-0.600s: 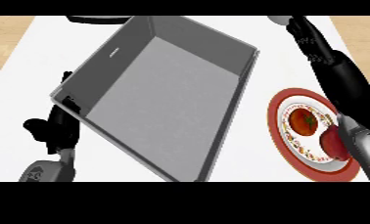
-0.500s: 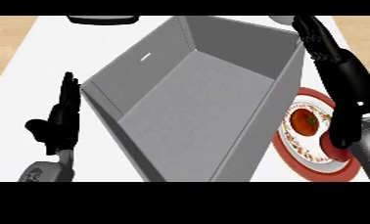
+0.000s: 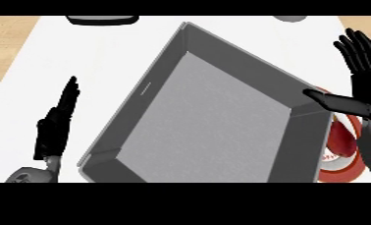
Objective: Pick the tomato from the plate and place it in the cardboard box
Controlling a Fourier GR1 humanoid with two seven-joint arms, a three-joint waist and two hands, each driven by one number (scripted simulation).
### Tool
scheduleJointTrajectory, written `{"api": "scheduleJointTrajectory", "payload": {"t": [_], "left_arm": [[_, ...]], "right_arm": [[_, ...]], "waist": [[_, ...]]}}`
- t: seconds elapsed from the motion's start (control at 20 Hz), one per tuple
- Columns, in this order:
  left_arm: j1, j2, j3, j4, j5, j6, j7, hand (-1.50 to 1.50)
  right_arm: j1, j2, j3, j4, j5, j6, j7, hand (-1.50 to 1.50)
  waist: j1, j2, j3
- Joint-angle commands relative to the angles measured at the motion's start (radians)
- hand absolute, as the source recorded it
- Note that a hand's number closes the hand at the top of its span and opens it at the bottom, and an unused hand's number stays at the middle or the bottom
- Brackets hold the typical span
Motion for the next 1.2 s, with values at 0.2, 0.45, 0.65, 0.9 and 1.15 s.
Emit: {"api": "scheduleJointTrajectory", "payload": {"t": [0.2, 0.45, 0.65, 0.9, 1.15], "left_arm": [[0.007, 0.024, -0.038, -0.119, -0.067, 0.001, 0.147, 0.00], [-0.001, 0.030, -0.020, -0.097, -0.056, -0.009, 0.135, 0.00], [0.025, 0.047, -0.010, -0.130, -0.029, -0.048, 0.135, 0.00], [0.068, 0.011, -0.026, -0.111, -0.060, -0.024, 0.079, 0.00], [0.093, 0.011, -0.013, -0.154, -0.079, -0.032, 0.116, 0.00]], "right_arm": [[0.042, -0.094, -0.112, 0.273, 0.002, 0.236, -0.229, -1.50], [0.054, -0.279, -0.023, 0.295, 0.229, 0.218, -0.234, -1.50], [0.059, -0.386, 0.078, 0.261, 0.354, 0.276, -0.161, -1.50], [0.078, -0.474, 0.182, 0.179, 0.475, 0.353, -0.077, -1.50], [0.165, -0.451, 0.204, 0.015, 0.501, 0.380, 0.038, -1.50]], "waist": [[0.013, -0.007, -0.001], [0.019, -0.004, -0.001], [0.024, -0.007, -0.003], [0.013, -0.010, -0.005], [-0.001, -0.013, -0.004]]}}
